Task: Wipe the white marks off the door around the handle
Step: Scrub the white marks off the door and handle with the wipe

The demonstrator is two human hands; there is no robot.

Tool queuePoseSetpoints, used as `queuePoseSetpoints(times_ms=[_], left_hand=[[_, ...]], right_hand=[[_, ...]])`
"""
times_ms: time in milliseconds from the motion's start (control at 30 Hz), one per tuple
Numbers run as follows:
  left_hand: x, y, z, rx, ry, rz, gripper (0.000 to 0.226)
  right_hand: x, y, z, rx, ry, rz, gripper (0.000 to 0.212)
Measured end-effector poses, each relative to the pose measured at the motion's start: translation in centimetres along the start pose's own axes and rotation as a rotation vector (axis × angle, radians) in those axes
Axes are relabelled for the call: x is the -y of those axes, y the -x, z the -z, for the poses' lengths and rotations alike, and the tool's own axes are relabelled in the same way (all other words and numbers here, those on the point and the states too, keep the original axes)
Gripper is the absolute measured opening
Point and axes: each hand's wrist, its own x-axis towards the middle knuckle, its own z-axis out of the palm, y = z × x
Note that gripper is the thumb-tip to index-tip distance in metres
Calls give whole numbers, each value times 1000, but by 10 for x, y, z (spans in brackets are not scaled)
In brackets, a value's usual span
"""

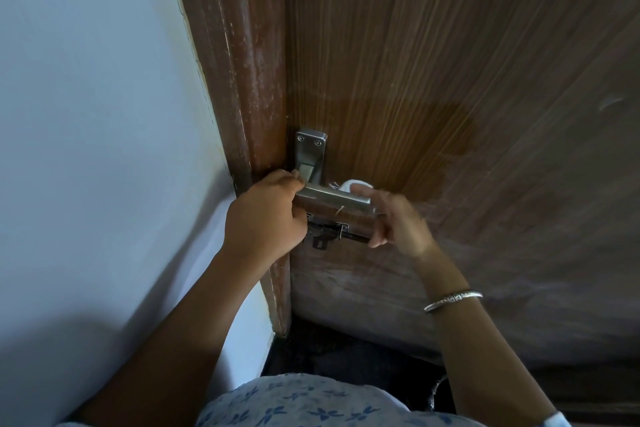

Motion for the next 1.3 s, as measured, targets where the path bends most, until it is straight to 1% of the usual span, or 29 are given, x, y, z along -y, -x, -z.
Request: queuePoseSetpoints(times_ms=[67,100,200,300,433,500,567,600,700,733,800,900,967,1033,1133,1233,1300], left_hand=[[1,0,0,-2,-1,-1,38],[1,0,0,-3,-1,1,38],[2,0,-1,-2,0,3,38],[3,-2,-1,-6,10,-2,37],[3,-2,1,-13,39,13,35],[3,-1,1,-20,47,8,34],[3,-1,0,-26,52,6,33],[3,-1,0,-28,55,8,33],[3,-3,0,-34,60,19,31],[2,-3,-1,-33,64,23,31],[2,-4,-1,-27,68,26,31],[2,-4,-2,-19,62,16,31],[2,-4,-2,-15,54,12,32],[2,-4,-2,-17,46,8,33],[2,-3,-4,-22,37,7,33],[1,-1,-4,-19,26,3,35],[2,0,-3,-19,19,-7,37]], right_hand=[[-5,-10,-7,193,-150,-59,53],[-6,-15,-9,253,-231,-68,59],[-10,-23,-12,341,-389,-71,75],[-14,-25,-11,347,-376,-55,79],[-15,-24,-14,232,-294,-15,76],[-19,-19,-11,120,-263,6,74],[-26,-12,0,-30,-267,34,69],[-29,-7,6,-110,-276,46,63],[-38,8,24,-365,-261,110,31],[-41,12,28,-434,-250,143,24],[-46,16,32,-567,-226,200,23],[-50,12,25,-775,-250,228,25],[-52,7,15,-853,-307,239,26],[-55,2,5,-875,-337,254,28],[-59,-10,-9,-813,-354,223,23],[-59,-24,-28,-661,-305,197,18],[-55,-32,-44,-542,-218,223,24]])
